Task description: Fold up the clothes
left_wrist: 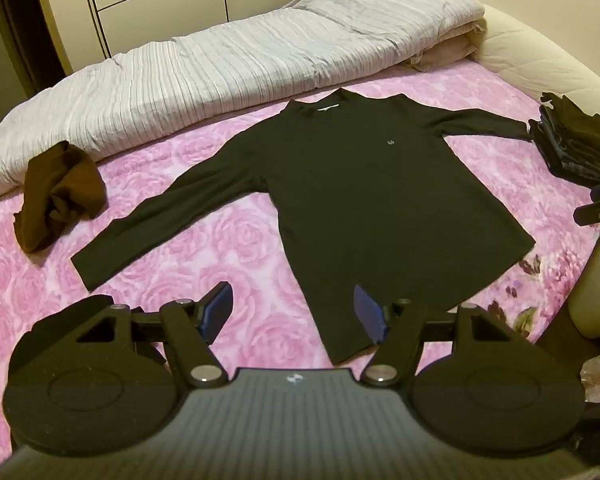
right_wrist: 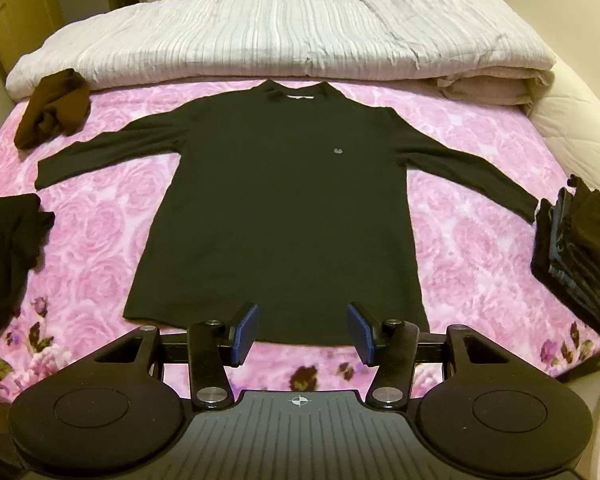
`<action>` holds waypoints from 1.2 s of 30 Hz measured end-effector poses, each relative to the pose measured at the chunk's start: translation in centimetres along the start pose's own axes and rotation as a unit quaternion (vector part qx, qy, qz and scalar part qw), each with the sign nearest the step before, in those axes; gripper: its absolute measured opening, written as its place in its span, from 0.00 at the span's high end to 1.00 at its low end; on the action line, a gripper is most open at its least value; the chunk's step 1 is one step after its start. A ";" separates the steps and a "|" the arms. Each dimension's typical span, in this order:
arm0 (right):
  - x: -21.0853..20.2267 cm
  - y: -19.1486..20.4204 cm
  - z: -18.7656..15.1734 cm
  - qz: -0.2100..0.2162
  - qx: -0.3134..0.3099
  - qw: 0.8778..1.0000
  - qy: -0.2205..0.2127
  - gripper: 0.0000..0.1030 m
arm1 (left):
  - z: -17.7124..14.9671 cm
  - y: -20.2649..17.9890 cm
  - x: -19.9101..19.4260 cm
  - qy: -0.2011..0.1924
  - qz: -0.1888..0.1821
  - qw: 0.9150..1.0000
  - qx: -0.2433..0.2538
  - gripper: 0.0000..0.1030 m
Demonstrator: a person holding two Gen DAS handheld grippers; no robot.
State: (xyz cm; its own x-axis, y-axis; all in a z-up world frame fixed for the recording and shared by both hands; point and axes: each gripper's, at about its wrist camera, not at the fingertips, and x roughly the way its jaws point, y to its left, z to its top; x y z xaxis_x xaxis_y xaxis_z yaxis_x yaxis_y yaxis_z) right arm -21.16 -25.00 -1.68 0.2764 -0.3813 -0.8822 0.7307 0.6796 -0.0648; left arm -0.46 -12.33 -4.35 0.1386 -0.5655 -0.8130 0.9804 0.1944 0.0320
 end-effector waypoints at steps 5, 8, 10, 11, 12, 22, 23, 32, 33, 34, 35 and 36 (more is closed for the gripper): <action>1.0 0.4 0.1 0.005 -0.016 1.000 0.016 0.49 | -0.3 0.5 1.2 0.010 0.009 1.000 -0.028 0.38; 2.2 0.4 0.5 0.011 -0.029 0.999 0.024 0.49 | -0.2 1.0 2.0 0.021 0.026 0.998 -0.044 0.38; 3.4 0.4 0.9 0.023 -0.041 0.999 0.027 0.49 | -0.2 1.6 2.3 0.032 0.041 0.997 -0.054 0.38; 4.2 0.6 1.2 0.032 -0.047 0.998 0.025 0.49 | -0.2 2.2 2.5 0.037 0.049 0.996 -0.060 0.38; 4.9 0.9 1.5 0.043 -0.056 0.997 0.022 0.49 | -0.3 2.9 2.7 0.042 0.057 0.995 -0.065 0.38; 10.9 11.6 6.1 0.121 -0.192 0.974 -0.010 0.40 | -0.4 14.5 5.0 0.060 0.137 0.988 -0.044 0.36; 11.4 13.1 6.7 0.126 -0.204 0.971 -0.018 0.40 | -0.4 16.1 5.5 0.059 0.142 0.988 -0.034 0.36; 19.5 28.6 12.0 0.116 -0.307 0.940 -0.095 0.40 | -1.3 30.2 15.5 0.057 0.129 0.975 0.174 0.36; 20.7 30.4 12.6 0.116 -0.317 0.936 -0.102 0.40 | -1.6 31.6 16.8 0.057 0.125 0.970 0.199 0.36; 22.0 32.1 12.9 0.116 -0.329 0.931 -0.109 0.40 | -1.9 33.0 18.1 0.056 0.120 0.966 0.223 0.36; 23.2 33.9 13.3 0.116 -0.342 0.925 -0.118 0.40 | -2.1 34.4 19.3 0.055 0.115 0.960 0.248 0.36; 24.5 35.8 13.6 0.120 -0.359 0.917 -0.129 0.40 | -2.5 35.5 20.5 0.056 0.114 0.955 0.270 0.36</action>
State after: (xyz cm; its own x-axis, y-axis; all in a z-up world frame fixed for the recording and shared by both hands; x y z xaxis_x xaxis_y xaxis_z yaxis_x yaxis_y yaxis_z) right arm 20.27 -18.55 -19.31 0.5806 -0.2400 -0.7780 0.0565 0.9651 -0.2555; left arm 36.87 -15.04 -21.34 0.3703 -0.4635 -0.8050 0.8601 -0.1561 0.4856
